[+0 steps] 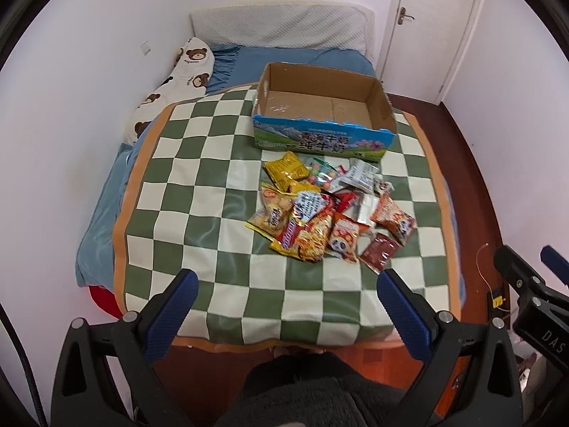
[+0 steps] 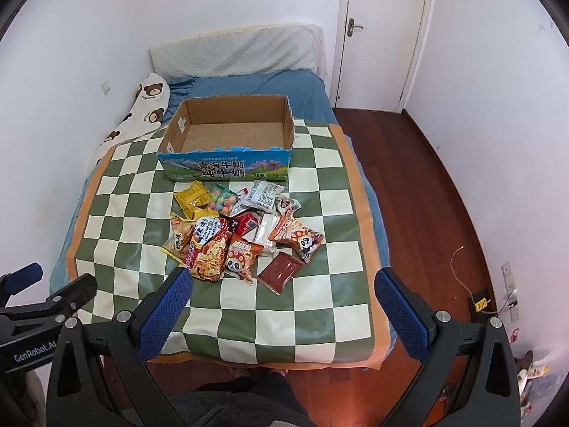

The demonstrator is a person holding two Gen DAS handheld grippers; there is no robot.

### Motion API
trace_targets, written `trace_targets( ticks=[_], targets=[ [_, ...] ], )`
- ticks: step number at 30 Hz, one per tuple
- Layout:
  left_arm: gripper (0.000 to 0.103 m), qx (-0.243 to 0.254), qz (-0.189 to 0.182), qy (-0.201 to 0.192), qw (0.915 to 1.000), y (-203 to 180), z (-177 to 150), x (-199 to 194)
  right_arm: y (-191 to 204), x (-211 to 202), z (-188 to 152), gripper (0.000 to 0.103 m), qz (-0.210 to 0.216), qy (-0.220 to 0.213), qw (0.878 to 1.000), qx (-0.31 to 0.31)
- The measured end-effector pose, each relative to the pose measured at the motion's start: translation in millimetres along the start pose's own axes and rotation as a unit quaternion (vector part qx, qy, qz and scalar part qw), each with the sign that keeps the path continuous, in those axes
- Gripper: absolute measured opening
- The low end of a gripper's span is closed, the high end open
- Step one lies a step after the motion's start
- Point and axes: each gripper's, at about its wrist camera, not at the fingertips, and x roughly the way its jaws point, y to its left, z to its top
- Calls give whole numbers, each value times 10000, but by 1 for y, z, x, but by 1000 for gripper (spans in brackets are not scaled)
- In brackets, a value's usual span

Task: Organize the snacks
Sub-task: 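Grasp the Cheese Buldak noodle pack with left tool while right tool grasps orange Cuicuijiao bag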

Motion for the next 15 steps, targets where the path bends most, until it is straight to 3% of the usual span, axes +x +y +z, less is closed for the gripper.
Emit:
trace_targets(
  ticks=[5, 12, 15],
  targets=[
    [103, 66, 308, 111, 9994, 9, 15, 57, -10, 71, 7, 103, 294, 619, 9970, 365],
    [103, 356, 544, 898, 9938, 16, 41, 176, -16, 190, 4, 103, 810, 1448, 9814, 961],
    [103, 494, 379, 1306, 9895, 9, 46, 226, -9, 244, -2, 103, 1009, 1754, 9727, 1136]
  ],
)
